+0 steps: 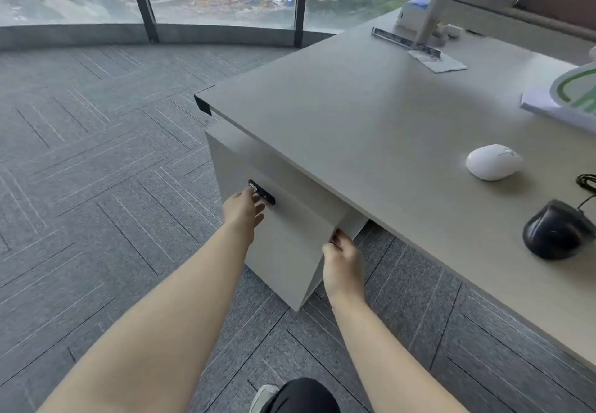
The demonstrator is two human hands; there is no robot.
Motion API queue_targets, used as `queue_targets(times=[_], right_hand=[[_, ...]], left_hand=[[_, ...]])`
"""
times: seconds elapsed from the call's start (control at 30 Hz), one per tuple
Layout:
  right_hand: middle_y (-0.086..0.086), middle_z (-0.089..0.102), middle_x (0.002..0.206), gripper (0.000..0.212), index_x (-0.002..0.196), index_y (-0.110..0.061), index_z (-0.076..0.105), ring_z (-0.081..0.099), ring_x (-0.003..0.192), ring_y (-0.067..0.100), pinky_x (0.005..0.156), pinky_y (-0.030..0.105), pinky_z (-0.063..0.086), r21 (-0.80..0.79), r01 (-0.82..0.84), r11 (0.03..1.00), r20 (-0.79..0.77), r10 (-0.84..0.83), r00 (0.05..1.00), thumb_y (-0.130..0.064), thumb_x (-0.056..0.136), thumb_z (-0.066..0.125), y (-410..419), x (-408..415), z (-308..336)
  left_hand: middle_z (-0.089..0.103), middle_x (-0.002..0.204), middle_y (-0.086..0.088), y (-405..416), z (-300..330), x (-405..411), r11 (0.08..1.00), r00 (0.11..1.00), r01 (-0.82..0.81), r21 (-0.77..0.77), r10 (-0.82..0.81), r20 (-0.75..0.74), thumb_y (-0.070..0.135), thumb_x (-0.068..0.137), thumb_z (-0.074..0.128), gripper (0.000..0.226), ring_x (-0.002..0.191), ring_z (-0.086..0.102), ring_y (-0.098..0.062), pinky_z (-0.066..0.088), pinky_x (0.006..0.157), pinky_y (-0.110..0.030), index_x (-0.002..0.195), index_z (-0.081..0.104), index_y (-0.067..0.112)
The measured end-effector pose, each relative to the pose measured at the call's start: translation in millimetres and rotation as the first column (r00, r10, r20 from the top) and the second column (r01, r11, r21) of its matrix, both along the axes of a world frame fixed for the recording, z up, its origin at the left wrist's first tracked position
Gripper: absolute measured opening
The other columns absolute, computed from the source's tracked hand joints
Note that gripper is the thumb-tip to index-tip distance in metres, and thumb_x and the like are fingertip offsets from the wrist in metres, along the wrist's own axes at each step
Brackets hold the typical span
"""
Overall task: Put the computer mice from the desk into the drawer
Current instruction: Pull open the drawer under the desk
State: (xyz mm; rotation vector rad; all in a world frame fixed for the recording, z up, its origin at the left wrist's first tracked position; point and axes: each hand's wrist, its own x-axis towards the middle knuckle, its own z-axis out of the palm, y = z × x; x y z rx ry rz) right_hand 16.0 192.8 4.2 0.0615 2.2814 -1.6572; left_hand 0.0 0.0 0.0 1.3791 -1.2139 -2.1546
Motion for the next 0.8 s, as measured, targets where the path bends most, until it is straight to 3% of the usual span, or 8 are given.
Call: queue_targets(times=[0.1, 0.2, 0.33, 0.4, 0.5, 0.57, 0.7, 0.8], right_hand=[[0.005, 0.074, 0.111, 0.045, 0.121, -0.015, 0.064, 0.064, 0.085, 0.013, 0.069, 0.024, 0.05, 0.036, 0.029, 0.999, -0.05, -0.027, 0.998, -0.019, 0.08, 0.047, -2, -1, -8], [0.003, 0.074, 0.112, 0.046, 0.121, -0.014, 0.065, 0.069, 0.099, 0.015, 0.078, 0.024, 0.056, 0.047, 0.01, 0.999, -0.063, -0.007, 0.998, -0.015, 0.078, 0.047, -2, 4, -12], [0.003, 0.072, 0.118, 0.049, 0.124, -0.013, 0.063, 0.067, 0.11, 0.013, 0.093, 0.034, 0.057, 0.009, -0.008, 1.0, -0.012, 0.008, 1.0, -0.012, 0.078, 0.045, 0, 6, -10], [0.001, 0.072, 0.119, 0.049, 0.124, -0.016, 0.063, 0.067, 0.111, 0.011, 0.095, 0.037, 0.056, 0.037, -0.047, 0.998, -0.006, 0.047, 0.999, -0.015, 0.079, 0.045, 2, 14, -9], [-0.004, 0.074, 0.113, 0.041, 0.122, -0.017, 0.066, 0.068, 0.104, 0.005, 0.086, 0.022, 0.056, 0.055, -0.111, 0.992, -0.003, 0.112, 0.994, -0.012, 0.086, 0.049, 7, 36, -6], [-0.008, 0.074, 0.11, 0.037, 0.121, -0.019, 0.069, 0.065, 0.1, 0.0, 0.076, 0.01, 0.05, 0.045, -0.153, 0.987, -0.002, 0.154, 0.988, -0.011, 0.09, 0.05, 12, 56, 0], [-0.002, 0.073, 0.113, 0.036, 0.123, -0.013, 0.068, 0.067, 0.099, 0.008, 0.081, 0.013, 0.05, -0.007, -0.245, 0.969, 0.051, 0.245, 0.968, -0.007, 0.092, 0.049, 15, 99, 7], [0.005, 0.074, 0.114, 0.039, 0.124, -0.014, 0.067, 0.052, 0.061, -0.006, 0.054, 0.005, 0.041, -0.019, -0.342, 0.939, 0.089, 0.343, 0.935, -0.004, 0.092, 0.048, 16, 136, 7]], left_hand=[[0.065, 0.096, -0.007, -7, -7, -12, 0.998, 0.999, -0.052, -0.03, 0.052, 0.015, 0.022, 0.092, 0.054, 0.012, 0.079, 0.066, -0.02, 0.053, 0.074, -0.038, 0.082, 0.054, 0.016], [0.06, 0.084, -0.006, -13, -15, -18, 0.996, 0.996, -0.082, -0.026, 0.083, 0.023, 0.018, 0.091, 0.058, 0.016, 0.09, 0.065, -0.022, 0.058, 0.075, -0.044, 0.076, 0.054, 0.014], [0.059, 0.079, -0.007, -14, -15, -20, 0.994, 0.994, -0.103, -0.019, 0.104, 0.022, 0.014, 0.092, 0.058, 0.021, 0.08, 0.062, -0.02, 0.059, 0.077, -0.045, 0.071, 0.058, 0.01], [0.058, 0.077, -0.006, -13, -15, -11, 0.992, 0.993, -0.119, -0.032, 0.12, 0.019, 0.014, 0.093, 0.056, 0.02, 0.088, 0.06, -0.024, 0.059, 0.078, -0.047, 0.074, 0.058, 0.008], [0.056, 0.082, -0.003, -13, -16, 16, 0.988, 0.989, -0.143, -0.059, 0.145, 0.033, 0.015, 0.095, 0.052, 0.017, 0.096, 0.058, -0.025, 0.059, 0.079, -0.047, 0.102, 0.06, 0.002], [0.056, 0.084, -0.002, -14, -14, 42, 0.984, 0.985, -0.165, -0.067, 0.167, 0.036, 0.017, 0.095, 0.052, 0.019, 0.095, 0.058, -0.023, 0.058, 0.081, -0.047, 0.108, 0.057, 0.004], [0.059, 0.085, -0.003, -21, -15, 101, 0.972, 0.973, -0.229, -0.058, 0.23, 0.024, 0.016, 0.095, 0.052, 0.014, 0.097, 0.061, -0.024, 0.058, 0.081, -0.048, 0.104, 0.054, 0.005], [0.062, 0.091, -0.007, -26, -16, 148, 0.96, 0.961, -0.274, -0.059, 0.275, 0.012, 0.015, 0.095, 0.053, 0.017, 0.099, 0.062, -0.024, 0.058, 0.079, -0.046, 0.104, 0.059, 0.002]])
